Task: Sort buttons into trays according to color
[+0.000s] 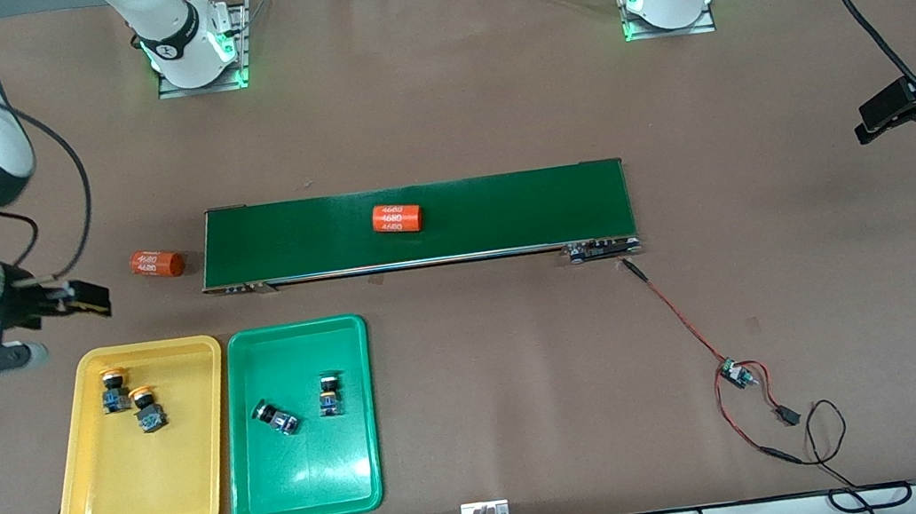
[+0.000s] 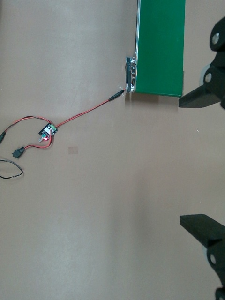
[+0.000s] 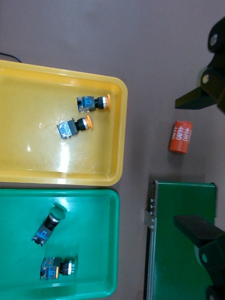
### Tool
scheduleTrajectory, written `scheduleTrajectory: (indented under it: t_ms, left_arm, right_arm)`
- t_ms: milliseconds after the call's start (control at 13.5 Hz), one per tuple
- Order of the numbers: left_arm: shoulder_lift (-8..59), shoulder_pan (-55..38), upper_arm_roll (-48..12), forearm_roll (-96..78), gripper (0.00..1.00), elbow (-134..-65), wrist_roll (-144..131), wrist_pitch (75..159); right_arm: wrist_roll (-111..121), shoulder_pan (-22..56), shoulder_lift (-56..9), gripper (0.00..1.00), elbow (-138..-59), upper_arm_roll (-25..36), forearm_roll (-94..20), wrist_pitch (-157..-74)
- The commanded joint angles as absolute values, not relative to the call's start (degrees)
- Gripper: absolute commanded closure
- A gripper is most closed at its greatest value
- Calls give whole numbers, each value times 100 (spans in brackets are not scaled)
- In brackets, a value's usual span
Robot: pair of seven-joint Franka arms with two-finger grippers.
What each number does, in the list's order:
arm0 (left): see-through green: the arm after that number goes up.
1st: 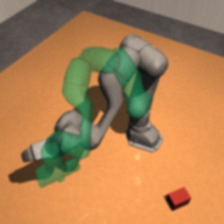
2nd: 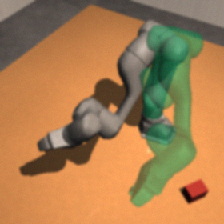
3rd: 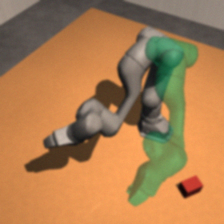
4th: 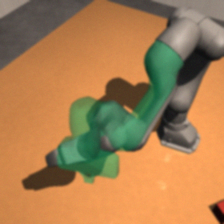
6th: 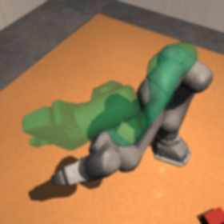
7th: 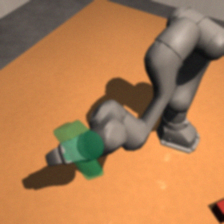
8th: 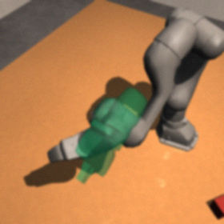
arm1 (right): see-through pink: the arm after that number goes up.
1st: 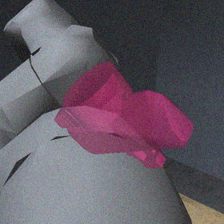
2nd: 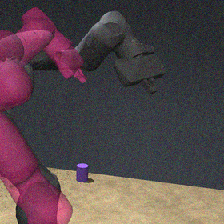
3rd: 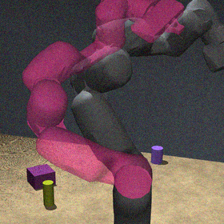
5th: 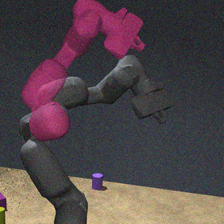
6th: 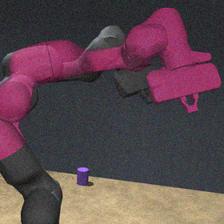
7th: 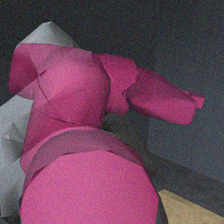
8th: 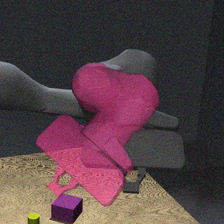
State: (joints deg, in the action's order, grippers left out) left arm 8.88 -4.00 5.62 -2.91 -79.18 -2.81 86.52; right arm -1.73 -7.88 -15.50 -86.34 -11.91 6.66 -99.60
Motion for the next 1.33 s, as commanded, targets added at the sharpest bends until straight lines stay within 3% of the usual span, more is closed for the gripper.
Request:
scheduleTrajectory:
  t_ms: [0, 665, 1257]
  left_arm:
    - [809, -431, 607, -289, 0, -7892, -150, 8526]
    - [765, -387, 589, -290, 0, -7919, -149, 8561]
    - [756, -387, 606, -290, 0, -7928, -158, 8473]
  right_arm:
    - [-246, -800, -1056, 0, -8754, -1187, 554, -9590]
    - [-263, -492, -291, 0, -8973, -1108, 563, -9062]
    - [-404, -510, -281, 0, -8833, -1037, 475, -8411]
